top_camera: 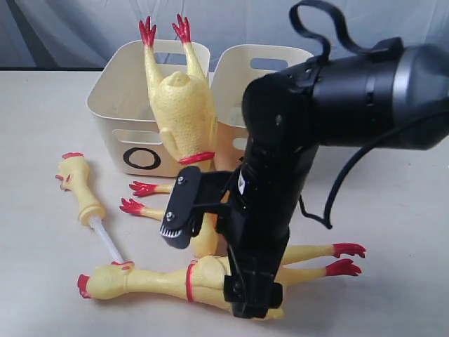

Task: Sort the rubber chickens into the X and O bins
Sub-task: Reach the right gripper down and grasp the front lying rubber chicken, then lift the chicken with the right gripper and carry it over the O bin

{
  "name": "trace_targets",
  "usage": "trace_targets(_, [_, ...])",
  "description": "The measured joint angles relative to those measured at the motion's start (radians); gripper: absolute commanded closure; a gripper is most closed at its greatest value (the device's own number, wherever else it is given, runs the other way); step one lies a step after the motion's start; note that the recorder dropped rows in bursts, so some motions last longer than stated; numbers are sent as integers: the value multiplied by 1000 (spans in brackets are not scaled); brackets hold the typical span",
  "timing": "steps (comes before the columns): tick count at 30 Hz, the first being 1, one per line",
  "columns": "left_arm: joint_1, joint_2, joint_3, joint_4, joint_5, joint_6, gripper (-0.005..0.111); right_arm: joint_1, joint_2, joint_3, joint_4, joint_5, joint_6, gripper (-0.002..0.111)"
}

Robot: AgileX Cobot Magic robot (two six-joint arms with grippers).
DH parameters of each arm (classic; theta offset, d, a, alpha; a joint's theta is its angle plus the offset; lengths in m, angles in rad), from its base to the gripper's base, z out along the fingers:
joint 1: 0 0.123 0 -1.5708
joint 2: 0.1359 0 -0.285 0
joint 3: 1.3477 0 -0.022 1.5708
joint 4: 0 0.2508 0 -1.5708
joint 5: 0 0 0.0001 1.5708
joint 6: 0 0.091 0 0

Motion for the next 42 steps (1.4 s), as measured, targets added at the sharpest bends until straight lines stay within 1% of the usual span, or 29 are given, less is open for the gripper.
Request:
trace_targets(4, [0, 0, 0, 0, 0, 0, 107, 42, 48, 0, -74, -63, 2, 24])
trace_targets(7, [0, 0, 0, 0, 0, 0, 107, 55, 98, 0, -124, -76, 7, 24])
trace_targets(8, [0, 0, 0, 0, 0, 0, 107, 55, 116, 0, -128, -71, 10, 26])
trace_targets(9, [0, 0, 0, 0, 0, 0, 107, 57, 131, 0, -135, -67, 13, 30])
trace_targets(11, [0, 0, 0, 0, 0, 0, 107, 57, 168, 0, -145, -46, 14, 50])
trace_targets(12, [0, 0, 0, 0, 0, 0, 107, 57, 185, -2, -148, -35, 14, 66])
trace_targets(14, [0, 0, 0, 0, 0, 0, 107, 57, 196, -10, -153, -11, 15, 102])
trace_targets(15, [0, 0, 0, 0, 0, 0, 107, 57, 201, -11, -153, 1, 15, 107])
trace_targets(16, [0, 0, 0, 0, 0, 0, 107, 57, 203, -14, -158, 14, 15, 106])
trace_targets(19, [0, 0, 0, 0, 0, 0, 107, 57, 207, -17, -160, 59, 17, 109])
trace_targets(23, [0, 0, 0, 0, 0, 0, 107, 57, 219, -31, -160, 169, 24, 109])
trace_targets(27, [0, 0, 0, 0, 0, 0, 107, 59, 202, -101, -152, 204, 102, 109])
trace_targets(31, [0, 0, 0, 0, 0, 0, 107, 59, 118, -238, -96, 204, 126, 109])
trace_targets(34, [0, 0, 0, 0, 0, 0, 107, 59, 48, -379, -31, 204, 130, 109])
trace_targets(38, [0, 0, 0, 0, 0, 0, 107, 59, -23, -607, 111, 204, 132, 109])
trace_targets(40, [0, 0, 0, 0, 0, 0, 107, 59, -41, -695, 189, 146, 130, 109])
trace_targets(42, [0, 0, 0, 0, 0, 0, 107, 61, -50, -761, 272, 7, 102, 109])
